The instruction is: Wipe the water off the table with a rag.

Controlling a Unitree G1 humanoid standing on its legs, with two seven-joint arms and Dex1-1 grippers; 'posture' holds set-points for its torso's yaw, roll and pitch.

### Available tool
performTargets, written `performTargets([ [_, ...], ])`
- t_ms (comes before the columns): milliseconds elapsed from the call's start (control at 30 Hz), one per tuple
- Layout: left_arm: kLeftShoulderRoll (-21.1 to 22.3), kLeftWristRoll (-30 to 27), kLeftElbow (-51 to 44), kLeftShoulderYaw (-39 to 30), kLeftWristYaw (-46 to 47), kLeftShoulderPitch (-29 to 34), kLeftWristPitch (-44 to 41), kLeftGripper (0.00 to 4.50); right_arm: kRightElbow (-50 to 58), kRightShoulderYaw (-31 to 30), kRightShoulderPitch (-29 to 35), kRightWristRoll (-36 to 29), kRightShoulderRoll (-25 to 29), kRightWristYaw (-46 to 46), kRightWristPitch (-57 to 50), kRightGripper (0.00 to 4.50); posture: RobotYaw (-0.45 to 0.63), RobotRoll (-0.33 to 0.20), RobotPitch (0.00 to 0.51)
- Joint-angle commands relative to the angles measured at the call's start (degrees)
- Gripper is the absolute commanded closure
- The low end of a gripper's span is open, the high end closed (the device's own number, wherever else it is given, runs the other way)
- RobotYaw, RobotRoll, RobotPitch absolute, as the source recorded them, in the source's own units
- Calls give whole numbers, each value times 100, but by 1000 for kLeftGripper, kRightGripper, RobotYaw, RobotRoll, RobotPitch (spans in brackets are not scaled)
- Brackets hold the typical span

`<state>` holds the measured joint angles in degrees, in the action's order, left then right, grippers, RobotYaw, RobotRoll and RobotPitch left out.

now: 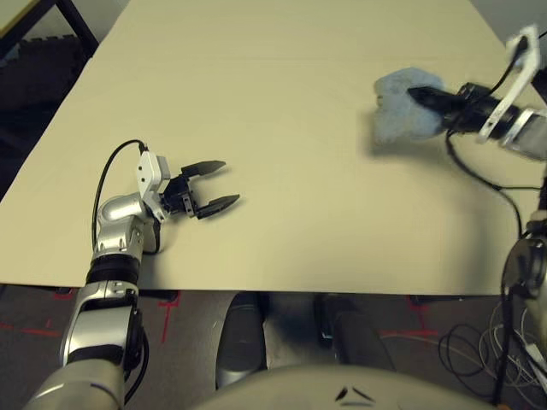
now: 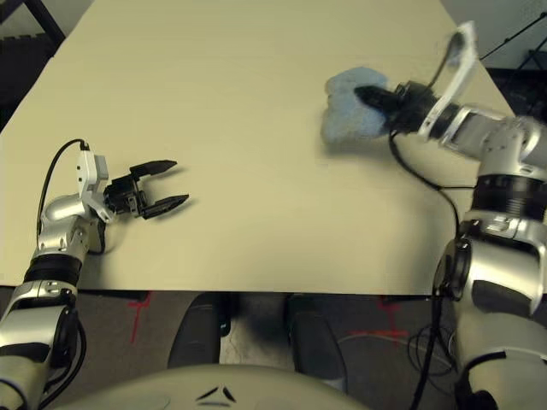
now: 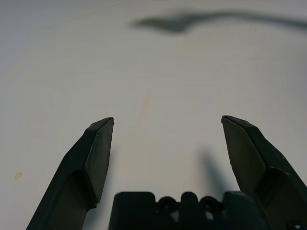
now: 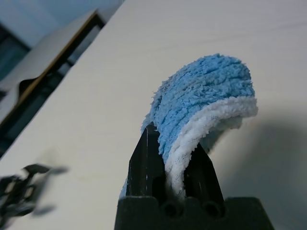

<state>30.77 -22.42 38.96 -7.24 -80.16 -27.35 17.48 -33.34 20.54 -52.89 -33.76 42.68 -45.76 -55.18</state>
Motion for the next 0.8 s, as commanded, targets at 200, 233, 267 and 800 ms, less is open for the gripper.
performTargets([
  [200,19,80,37,22,-11,22,37,0,-754,-626,403,741,935,-803,509,4464,163,0,179],
  [233,20,81,37,20,-10,27,38,0,-816,-698,509,828,1003,-882,567,4464,163,0,179],
  [267,22,81,37,19,-11,30,39,0,-883,-756,603,914,1050,-925,634,4464,161,0,180],
  [800,8,61,25,-21,145,-76,-98,0,-1268,-943,1101,1981,854,-246,2747,489,147,0,184],
])
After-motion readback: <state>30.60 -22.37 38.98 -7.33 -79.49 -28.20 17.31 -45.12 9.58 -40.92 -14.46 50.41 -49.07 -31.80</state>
